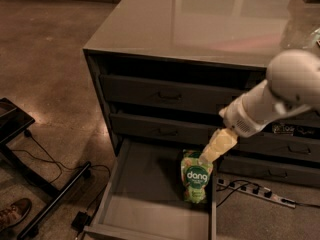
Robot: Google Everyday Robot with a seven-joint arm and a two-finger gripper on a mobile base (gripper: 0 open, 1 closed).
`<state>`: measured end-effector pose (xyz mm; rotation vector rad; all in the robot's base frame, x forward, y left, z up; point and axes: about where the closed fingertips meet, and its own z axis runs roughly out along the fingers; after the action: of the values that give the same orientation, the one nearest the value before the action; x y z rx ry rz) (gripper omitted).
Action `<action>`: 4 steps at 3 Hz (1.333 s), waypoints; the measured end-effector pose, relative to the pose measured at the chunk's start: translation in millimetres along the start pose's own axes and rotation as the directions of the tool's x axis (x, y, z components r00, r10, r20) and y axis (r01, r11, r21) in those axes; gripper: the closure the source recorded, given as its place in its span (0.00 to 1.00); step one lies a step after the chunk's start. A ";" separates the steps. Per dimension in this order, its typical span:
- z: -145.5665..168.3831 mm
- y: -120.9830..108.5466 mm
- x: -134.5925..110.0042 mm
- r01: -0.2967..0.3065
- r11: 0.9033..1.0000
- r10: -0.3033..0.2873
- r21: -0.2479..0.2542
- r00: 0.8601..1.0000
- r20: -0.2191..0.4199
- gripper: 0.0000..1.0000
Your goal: Pick green rice chip bag from bottom drawer and place on counter
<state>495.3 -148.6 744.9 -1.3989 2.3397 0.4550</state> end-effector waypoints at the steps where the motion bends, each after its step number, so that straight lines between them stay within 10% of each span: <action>1: 43.0 -16.1 21.4 -0.156 0.988 0.154 0.024 0.986 0.063 0.00; 4: 77.8 -32.7 26.8 -0.207 0.978 0.206 -0.004 0.971 0.122 0.00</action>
Offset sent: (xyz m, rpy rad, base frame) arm 0.0101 -0.0036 -0.0444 0.0588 0.0194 -0.1379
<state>524.4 -148.5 661.4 -1.0945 2.3935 0.5709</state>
